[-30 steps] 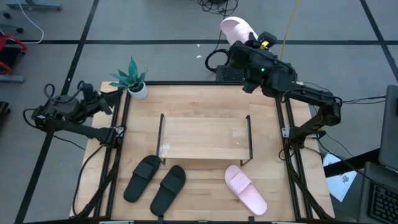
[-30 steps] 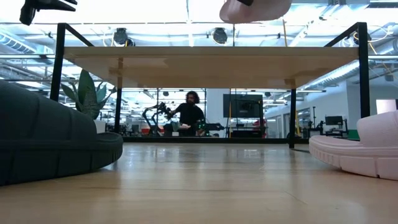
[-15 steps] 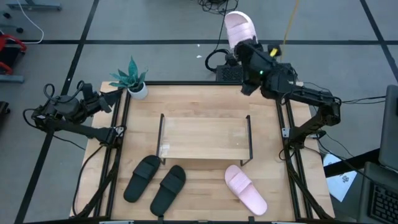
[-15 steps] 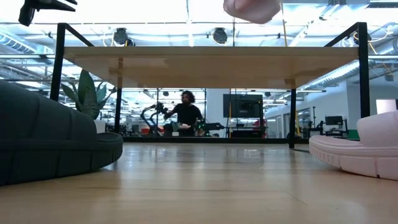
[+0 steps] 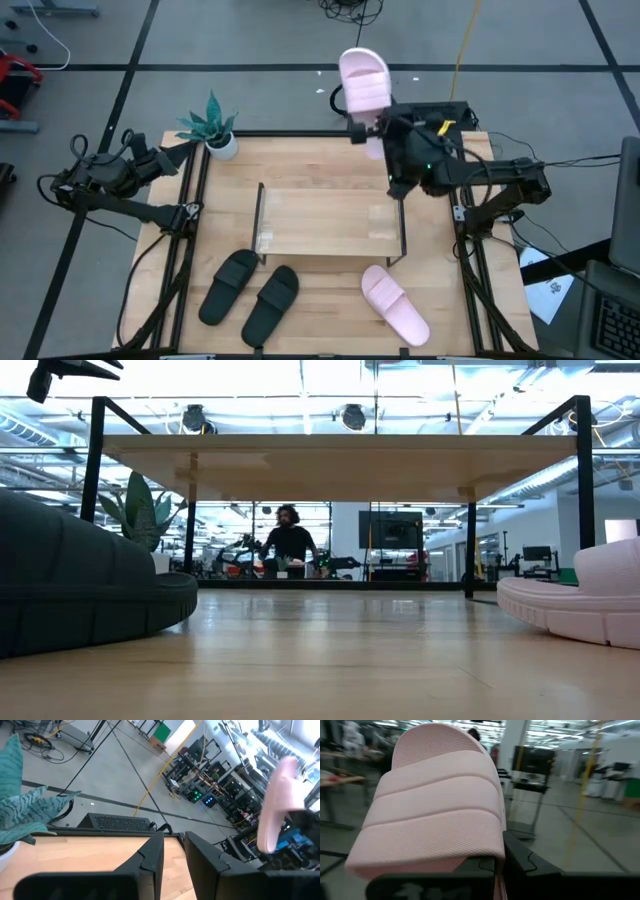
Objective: Pick and place slides into the shelf
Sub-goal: Put the right pink slipper on the shelf
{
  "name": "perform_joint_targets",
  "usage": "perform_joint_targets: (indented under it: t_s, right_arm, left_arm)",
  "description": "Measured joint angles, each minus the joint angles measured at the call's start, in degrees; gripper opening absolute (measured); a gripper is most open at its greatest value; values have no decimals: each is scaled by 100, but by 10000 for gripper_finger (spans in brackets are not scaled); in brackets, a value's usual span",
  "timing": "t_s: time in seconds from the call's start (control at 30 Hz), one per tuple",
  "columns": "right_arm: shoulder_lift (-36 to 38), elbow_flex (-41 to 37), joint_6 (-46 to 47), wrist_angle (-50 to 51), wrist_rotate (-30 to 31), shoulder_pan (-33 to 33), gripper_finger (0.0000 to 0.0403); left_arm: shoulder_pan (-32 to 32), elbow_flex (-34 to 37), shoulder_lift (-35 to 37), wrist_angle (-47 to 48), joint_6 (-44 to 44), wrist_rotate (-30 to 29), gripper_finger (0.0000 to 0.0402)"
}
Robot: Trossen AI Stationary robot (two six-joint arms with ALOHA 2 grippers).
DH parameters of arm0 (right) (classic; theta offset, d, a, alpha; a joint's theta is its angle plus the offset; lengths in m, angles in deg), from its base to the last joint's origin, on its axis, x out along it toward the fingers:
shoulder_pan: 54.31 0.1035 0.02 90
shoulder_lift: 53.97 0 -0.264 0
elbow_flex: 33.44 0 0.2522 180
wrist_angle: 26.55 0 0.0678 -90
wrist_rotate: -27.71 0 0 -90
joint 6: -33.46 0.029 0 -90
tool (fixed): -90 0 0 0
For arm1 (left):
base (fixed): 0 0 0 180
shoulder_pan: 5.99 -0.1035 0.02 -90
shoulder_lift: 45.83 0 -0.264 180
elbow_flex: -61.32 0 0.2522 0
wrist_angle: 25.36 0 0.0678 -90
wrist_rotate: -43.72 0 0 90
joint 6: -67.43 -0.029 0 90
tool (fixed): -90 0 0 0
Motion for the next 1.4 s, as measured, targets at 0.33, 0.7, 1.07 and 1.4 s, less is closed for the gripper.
perform_joint_targets:
  t_s: [0.33, 0.7, 1.07, 1.4]
  right_arm:
    - [11, -816, -1041, -3139, 13, 1020, 0]
    - [-160, -1028, -145, -3383, 8, 1650, 0]
    - [-546, -1153, 501, -3970, 0, 2083, 0]
    - [-680, -1482, 776, -4850, 2, 2346, 0]
  left_arm:
    - [0, 0, 0, 2, 350, -1, 76]
    - [0, 0, -1, 0, 529, 163, 76]
    - [0, 0, 1, 0, 508, 334, 76]
    - [-1, 0, -1, 0, 535, 598, 76]
